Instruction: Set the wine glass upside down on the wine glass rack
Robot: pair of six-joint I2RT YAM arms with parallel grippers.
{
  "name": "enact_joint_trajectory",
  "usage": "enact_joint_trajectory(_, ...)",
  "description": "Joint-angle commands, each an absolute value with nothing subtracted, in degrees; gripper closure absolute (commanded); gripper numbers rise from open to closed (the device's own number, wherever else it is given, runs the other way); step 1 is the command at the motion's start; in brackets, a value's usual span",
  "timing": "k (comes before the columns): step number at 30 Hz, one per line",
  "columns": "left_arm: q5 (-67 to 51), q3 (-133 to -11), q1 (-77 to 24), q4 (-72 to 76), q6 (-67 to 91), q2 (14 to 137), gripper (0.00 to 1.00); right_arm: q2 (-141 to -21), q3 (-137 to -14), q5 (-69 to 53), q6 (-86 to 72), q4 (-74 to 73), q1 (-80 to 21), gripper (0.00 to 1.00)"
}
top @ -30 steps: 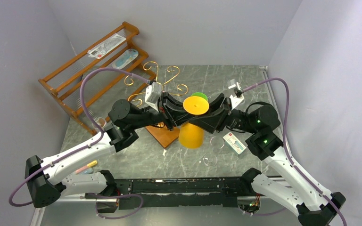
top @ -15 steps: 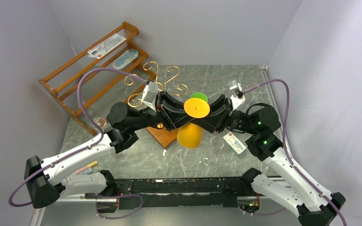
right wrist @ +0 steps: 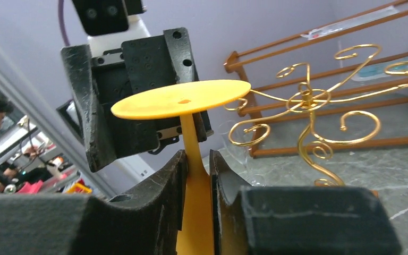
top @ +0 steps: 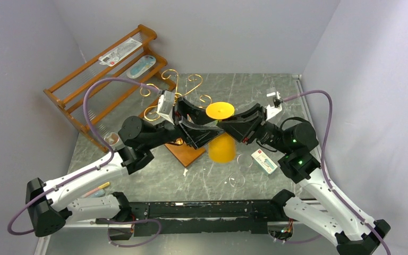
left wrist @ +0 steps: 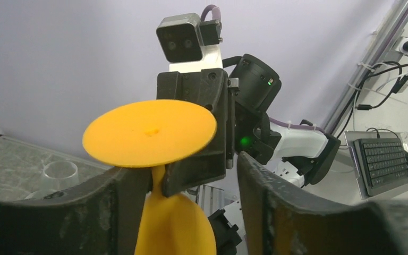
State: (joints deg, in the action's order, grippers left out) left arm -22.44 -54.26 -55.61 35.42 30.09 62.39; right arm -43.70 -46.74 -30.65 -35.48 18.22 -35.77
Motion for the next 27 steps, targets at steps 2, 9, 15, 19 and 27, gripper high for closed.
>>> enact_joint_trajectory(2,-18.44,-53.92,-56.1,29.57,25.9,57.92,0.28,-43.31,-47.3,-18.01,-36.02,15.58,-35.59,1.0)
enact_joint_trajectory(9,-7.36,-54.24,-56.07,17.62,21.29,52.14,0.14,-45.34,-47.48,-15.47,-34.75,15.39,-35.54,1.0)
enact_joint_trajectory(15,0.67,-56.87,-56.07,9.85,18.04,49.29,0.12,-47.59,-46.22,-16.04,-32.99,17.83,-35.52,1.0)
enact_joint_trajectory(19,7.11,-58.68,-56.07,5.49,16.74,48.01,0.11,-49.45,-45.87,-16.45,-28.94,17.51,-35.56,1.0)
enact_joint_trajectory(27,17.29,-61.99,-56.13,-1.03,14.59,46.21,0.04,-55.05,-46.63,-17.97,-22.58,18.87,-36.48,1.0)
